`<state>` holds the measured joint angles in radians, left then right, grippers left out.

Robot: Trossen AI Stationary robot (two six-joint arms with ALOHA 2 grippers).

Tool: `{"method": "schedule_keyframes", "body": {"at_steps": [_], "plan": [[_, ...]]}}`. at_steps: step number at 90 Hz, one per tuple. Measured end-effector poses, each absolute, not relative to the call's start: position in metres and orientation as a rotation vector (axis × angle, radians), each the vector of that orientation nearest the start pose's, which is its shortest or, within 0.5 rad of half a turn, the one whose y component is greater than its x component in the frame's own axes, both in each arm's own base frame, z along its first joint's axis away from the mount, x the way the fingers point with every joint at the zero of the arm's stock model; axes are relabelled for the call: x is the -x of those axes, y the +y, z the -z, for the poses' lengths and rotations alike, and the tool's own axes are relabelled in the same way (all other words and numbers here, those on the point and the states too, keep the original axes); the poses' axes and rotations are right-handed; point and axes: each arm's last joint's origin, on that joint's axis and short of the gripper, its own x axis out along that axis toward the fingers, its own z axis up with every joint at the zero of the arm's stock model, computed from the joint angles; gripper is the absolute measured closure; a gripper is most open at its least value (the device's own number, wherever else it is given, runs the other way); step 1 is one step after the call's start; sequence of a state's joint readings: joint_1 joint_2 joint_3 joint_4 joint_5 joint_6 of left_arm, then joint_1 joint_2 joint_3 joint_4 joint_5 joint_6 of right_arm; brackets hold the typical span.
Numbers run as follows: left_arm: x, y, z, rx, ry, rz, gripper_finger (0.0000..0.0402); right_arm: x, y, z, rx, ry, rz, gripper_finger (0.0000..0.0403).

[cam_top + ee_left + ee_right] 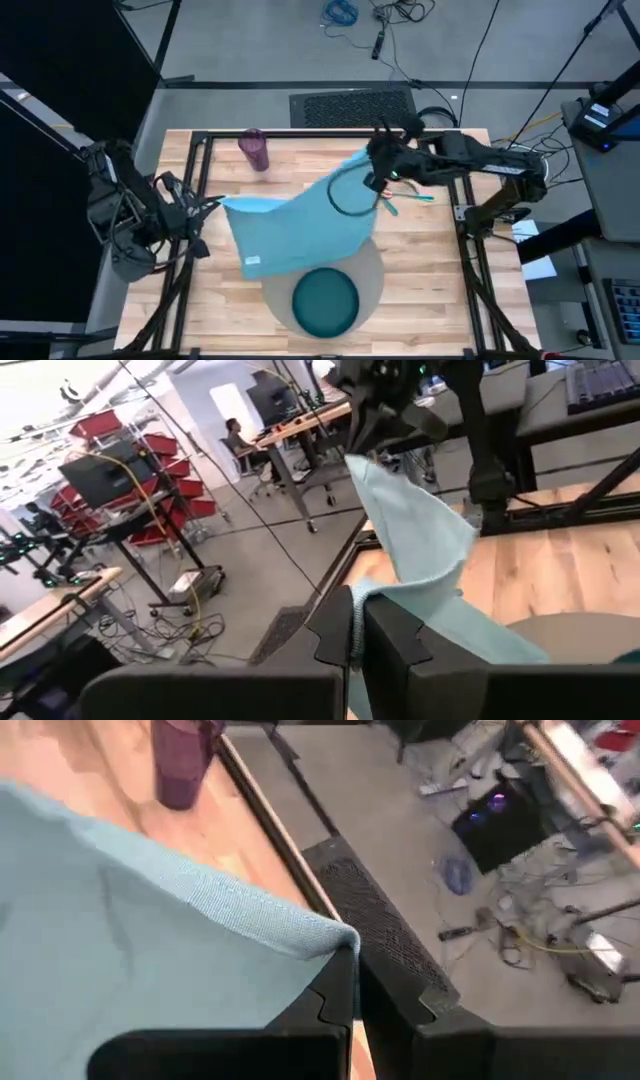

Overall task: Set table place
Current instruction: Fold the blue table napkin

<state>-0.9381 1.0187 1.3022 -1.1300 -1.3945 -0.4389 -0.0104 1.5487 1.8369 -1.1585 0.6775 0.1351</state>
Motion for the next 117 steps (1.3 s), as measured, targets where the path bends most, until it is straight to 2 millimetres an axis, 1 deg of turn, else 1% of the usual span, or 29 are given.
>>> {"method": "schedule_keyframes", "body": {"at_steps": [7,20,33,41,60,69,86,103,113,117], "plan": [[-0.112,-0.101,-0.400,-0.361,0.235,-0.494,0.0402,-0.300,-0.033,-0.416,0.160,0.775,0.660,0.0403],[-0.113,-0.100,-0.399,-0.363,0.240,-0.503,0.0402,-0.310,-0.057,-0.399,0.178,0.762,0.661,0.0403],[-0.113,-0.098,-0.398,-0.368,0.251,-0.505,0.0402,-0.316,-0.078,-0.388,0.157,0.723,0.629,0.0403],[-0.113,-0.096,-0.397,-0.359,0.264,-0.508,0.0402,-0.315,-0.089,-0.383,0.135,0.724,0.617,0.0403],[-0.110,-0.089,-0.389,-0.357,0.302,-0.538,0.0402,-0.318,-0.098,-0.380,0.143,0.692,0.597,0.0403],[-0.106,-0.082,-0.389,-0.329,0.278,-0.568,0.0402,-0.321,-0.105,-0.383,0.125,0.632,0.571,0.0403],[-0.102,-0.078,-0.389,-0.318,0.277,-0.578,0.0402,-0.323,-0.113,-0.384,0.132,0.602,0.555,0.0403],[-0.101,-0.077,-0.389,-0.329,0.281,-0.578,0.0402,-0.334,-0.129,-0.371,0.122,0.611,0.543,0.0403],[-0.101,-0.077,-0.387,-0.301,0.301,-0.564,0.0402,-0.339,-0.132,-0.361,0.111,0.646,0.517,0.0403],[-0.102,-0.078,-0.383,-0.294,0.309,-0.562,0.0402,-0.341,-0.131,-0.357,0.110,0.669,0.506,0.0403]]}}
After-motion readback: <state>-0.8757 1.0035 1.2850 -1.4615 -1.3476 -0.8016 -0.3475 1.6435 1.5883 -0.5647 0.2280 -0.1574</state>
